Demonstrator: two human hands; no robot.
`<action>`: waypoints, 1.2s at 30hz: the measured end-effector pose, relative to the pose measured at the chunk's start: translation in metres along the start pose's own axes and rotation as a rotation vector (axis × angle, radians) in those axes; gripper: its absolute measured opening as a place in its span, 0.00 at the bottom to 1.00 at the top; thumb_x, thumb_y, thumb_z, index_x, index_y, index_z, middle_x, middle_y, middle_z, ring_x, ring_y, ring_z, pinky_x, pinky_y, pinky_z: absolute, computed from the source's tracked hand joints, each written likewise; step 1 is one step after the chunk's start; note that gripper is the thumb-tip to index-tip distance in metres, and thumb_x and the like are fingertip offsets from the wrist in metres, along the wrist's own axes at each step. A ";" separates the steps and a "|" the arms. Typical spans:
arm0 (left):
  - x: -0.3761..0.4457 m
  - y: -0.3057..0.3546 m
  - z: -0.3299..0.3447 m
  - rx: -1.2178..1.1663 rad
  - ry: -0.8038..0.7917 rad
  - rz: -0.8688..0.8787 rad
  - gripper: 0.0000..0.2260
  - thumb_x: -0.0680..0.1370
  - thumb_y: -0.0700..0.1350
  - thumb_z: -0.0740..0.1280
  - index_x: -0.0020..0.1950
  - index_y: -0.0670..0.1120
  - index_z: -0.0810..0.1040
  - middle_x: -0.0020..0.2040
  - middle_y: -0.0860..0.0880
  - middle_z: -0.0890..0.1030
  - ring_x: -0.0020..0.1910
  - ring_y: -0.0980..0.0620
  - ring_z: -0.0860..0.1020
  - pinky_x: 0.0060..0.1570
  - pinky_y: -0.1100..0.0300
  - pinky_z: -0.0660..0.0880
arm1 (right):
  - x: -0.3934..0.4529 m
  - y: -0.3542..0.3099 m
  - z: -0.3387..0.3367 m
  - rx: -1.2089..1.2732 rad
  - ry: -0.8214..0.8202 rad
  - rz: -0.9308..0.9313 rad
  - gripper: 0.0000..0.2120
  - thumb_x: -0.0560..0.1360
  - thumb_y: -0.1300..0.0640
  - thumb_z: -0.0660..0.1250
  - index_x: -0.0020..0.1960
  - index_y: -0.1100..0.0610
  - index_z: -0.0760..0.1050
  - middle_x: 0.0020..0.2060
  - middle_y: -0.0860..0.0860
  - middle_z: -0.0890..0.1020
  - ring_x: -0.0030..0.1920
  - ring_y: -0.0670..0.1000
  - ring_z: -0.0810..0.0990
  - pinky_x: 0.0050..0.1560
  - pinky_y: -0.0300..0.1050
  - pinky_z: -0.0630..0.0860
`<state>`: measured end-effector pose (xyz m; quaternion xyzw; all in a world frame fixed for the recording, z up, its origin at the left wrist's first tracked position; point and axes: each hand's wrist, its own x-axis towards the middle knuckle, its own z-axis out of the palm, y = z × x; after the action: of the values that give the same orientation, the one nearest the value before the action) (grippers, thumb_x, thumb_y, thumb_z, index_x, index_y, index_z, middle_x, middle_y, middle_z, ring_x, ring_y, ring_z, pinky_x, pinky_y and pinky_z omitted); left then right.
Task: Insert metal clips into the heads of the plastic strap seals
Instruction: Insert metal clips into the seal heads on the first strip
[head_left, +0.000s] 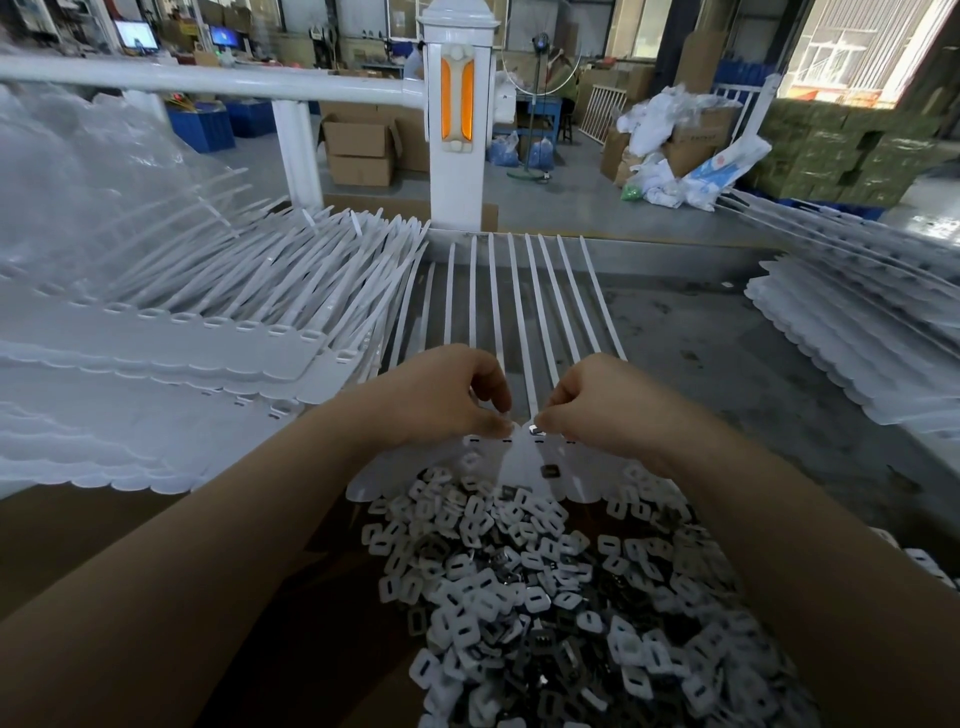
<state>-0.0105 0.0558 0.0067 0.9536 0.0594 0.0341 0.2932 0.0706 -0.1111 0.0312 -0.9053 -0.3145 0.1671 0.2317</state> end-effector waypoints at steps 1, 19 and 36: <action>0.000 0.000 0.000 0.009 0.007 0.011 0.07 0.71 0.54 0.75 0.46 0.58 0.79 0.46 0.60 0.78 0.43 0.69 0.73 0.38 0.69 0.66 | -0.001 0.000 -0.001 -0.004 -0.003 -0.003 0.11 0.74 0.54 0.71 0.34 0.48 0.78 0.33 0.47 0.81 0.36 0.47 0.81 0.32 0.40 0.74; -0.004 0.015 -0.010 0.390 -0.050 0.333 0.11 0.77 0.50 0.68 0.58 0.62 0.80 0.46 0.62 0.73 0.45 0.64 0.70 0.49 0.64 0.64 | -0.005 -0.002 -0.013 0.040 -0.107 0.043 0.11 0.80 0.64 0.58 0.43 0.55 0.74 0.33 0.54 0.81 0.30 0.50 0.75 0.22 0.37 0.69; -0.024 0.067 0.036 0.184 -0.105 0.468 0.10 0.78 0.50 0.68 0.59 0.58 0.82 0.56 0.57 0.81 0.51 0.63 0.75 0.51 0.60 0.75 | 0.002 0.005 -0.014 0.158 -0.085 0.043 0.11 0.78 0.65 0.60 0.52 0.72 0.76 0.35 0.62 0.78 0.31 0.56 0.76 0.22 0.38 0.72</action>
<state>-0.0241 -0.0222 0.0143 0.9646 -0.1752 0.0457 0.1919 0.0809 -0.1182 0.0400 -0.8827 -0.2905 0.2348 0.2853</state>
